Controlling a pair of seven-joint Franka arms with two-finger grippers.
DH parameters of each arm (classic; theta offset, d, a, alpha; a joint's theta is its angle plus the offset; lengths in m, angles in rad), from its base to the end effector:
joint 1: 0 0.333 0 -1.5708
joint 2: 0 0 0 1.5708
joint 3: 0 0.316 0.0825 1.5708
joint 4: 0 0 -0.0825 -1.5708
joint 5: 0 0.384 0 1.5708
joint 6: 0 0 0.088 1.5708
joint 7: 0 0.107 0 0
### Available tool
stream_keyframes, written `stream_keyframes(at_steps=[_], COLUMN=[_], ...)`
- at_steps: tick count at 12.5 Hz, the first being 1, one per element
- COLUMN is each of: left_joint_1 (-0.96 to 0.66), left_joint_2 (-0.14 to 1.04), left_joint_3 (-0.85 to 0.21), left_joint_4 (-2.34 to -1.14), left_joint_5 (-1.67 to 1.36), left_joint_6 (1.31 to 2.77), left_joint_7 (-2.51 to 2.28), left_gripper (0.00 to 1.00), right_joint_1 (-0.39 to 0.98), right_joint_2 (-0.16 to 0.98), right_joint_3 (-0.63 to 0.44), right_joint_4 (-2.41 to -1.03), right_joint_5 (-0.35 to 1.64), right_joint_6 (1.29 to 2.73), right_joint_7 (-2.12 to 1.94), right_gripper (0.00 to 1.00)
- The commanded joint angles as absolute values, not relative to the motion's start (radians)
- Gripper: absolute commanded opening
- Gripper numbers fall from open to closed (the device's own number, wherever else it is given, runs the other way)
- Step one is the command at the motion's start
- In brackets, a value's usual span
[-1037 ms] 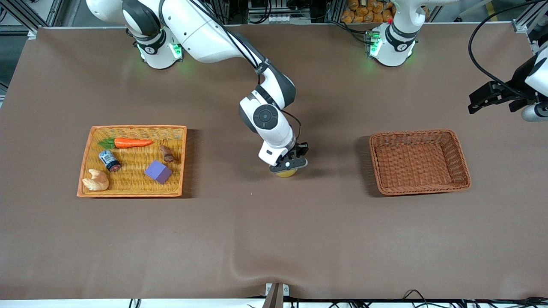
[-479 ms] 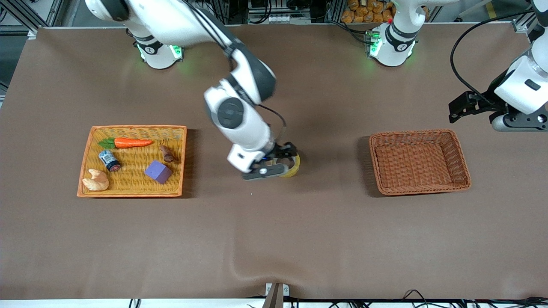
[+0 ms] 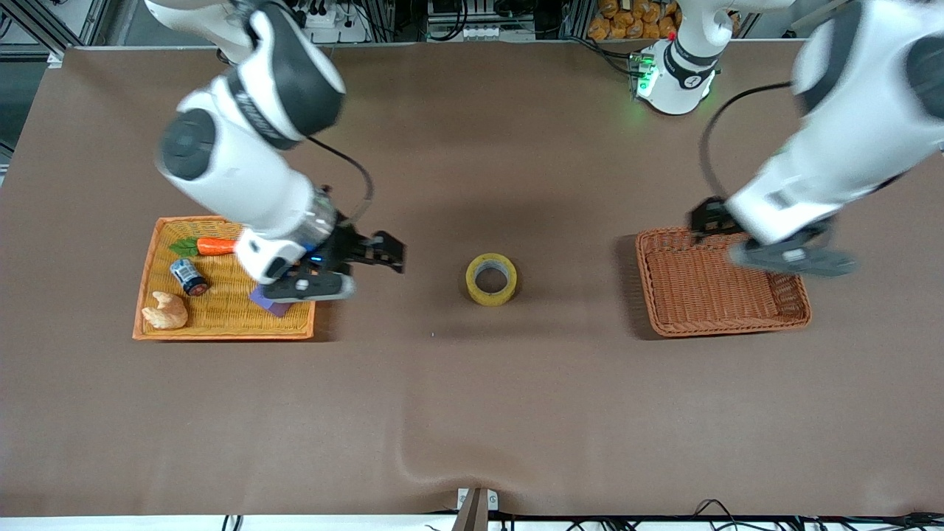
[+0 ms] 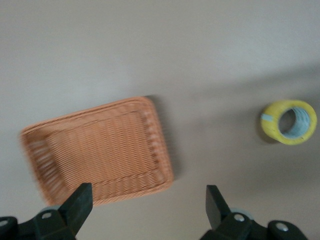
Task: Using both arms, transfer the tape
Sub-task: 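Set the tape on the table while the left gripper reaches toward it, then grasp the tape with the left gripper while the right gripper withdraws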
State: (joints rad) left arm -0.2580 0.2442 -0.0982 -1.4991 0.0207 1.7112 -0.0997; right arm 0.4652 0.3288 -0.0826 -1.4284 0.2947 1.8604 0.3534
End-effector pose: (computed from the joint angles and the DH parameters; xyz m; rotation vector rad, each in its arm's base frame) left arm 0.5964 -0.2130 0.5259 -3.1115 0.4023 0.0484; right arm 0.6117 0.2790 0.5213 -2.8611 0.0498 -0.0046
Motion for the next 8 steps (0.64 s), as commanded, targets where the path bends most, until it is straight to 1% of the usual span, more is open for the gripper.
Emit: stream_keyframes(at_steps=[1, 2, 3, 5, 6, 7, 8], left_joint_1=[-0.334, -0.359, -0.385, -0.42, -0.448, -0.46, -0.463], left_joint_2=[0.362, 0.402, 0.441, 0.5, 0.518, 0.535, 0.555], left_joint_3=[-0.094, -0.094, -0.094, -0.094, -0.094, -0.094, -0.094], left_joint_4=[-1.471, -1.471, -1.471, -1.471, -1.473, -1.473, -1.471], left_joint_5=[-0.024, -0.056, -0.063, -0.063, -0.066, -0.071, -0.074], left_joint_6=[1.779, 1.804, 1.843, 1.937, 1.988, 2.015, 2.028], left_joint_7=[-0.094, -0.095, -0.095, -0.097, -0.11, -0.153, -0.194], left_gripper=[1.0, 1.0, 1.0, 1.0, 1.0, 1.0, 1.0], right_joint_1=[0.355, 0.338, 0.296, 0.218, 0.192, 0.184, 0.183], right_joint_2=[0.189, 0.157, 0.132, 0.094, 0.06, 0.022, 0.002], right_joint_3=[-0.072, -0.072, -0.069, -0.069, -0.072, -0.093, -0.139], right_joint_4=[-1.488, -1.479, -1.474, -1.456, -1.454, -1.466, -1.457], right_joint_5=[0.243, 0.135, 0.071, 0.06, 0.049, 0.032, 0.035], right_joint_6=[1.722, 1.651, 1.599, 1.464, 1.422, 1.417, 1.414], right_joint_7=[0.267, 0.256, 0.252, 0.191, 0.078, 0.033, 0.046], right_gripper=[1.0, 1.0, 1.0, 1.0, 1.0, 1.0, 1.0])
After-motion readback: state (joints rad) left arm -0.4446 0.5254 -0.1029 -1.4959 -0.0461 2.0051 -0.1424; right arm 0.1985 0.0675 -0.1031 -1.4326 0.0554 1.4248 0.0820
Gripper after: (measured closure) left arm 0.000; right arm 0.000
